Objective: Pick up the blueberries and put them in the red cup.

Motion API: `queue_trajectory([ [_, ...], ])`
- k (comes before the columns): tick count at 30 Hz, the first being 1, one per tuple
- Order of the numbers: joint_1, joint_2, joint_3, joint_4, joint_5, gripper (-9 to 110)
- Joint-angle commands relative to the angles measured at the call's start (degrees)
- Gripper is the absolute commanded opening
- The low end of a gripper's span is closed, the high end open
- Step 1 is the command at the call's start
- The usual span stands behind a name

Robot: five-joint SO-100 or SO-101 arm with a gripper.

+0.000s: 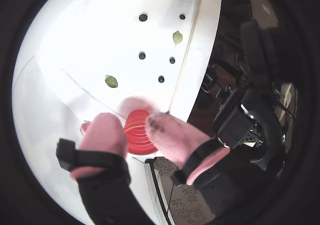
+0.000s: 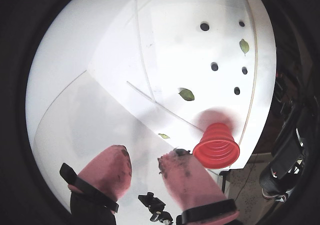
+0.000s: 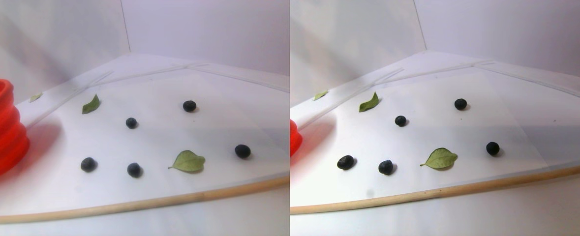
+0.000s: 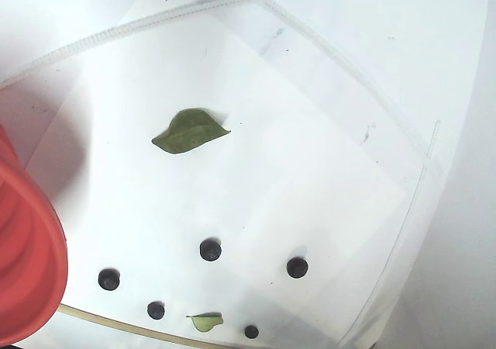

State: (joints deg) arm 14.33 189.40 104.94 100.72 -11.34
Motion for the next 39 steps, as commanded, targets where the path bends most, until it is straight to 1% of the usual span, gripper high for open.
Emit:
queue_trajectory([
  [1,-2.8,1.3,-4.7,-0.4,-0.9,10],
  [4,-4.0,1.3,-4.7,-3.1,-4.2,10],
  [7,-3.4,1.1,-5.7,-2.5,-8.0,10],
  [19,-5.0,-3.3,-1.7,-3.7,-23.2,10],
  [28,-6.1,-5.1,5.0,-4.0,-34.0,11],
  [39,-8.5,-8.1,13.7,-5.1,-44.3,12],
])
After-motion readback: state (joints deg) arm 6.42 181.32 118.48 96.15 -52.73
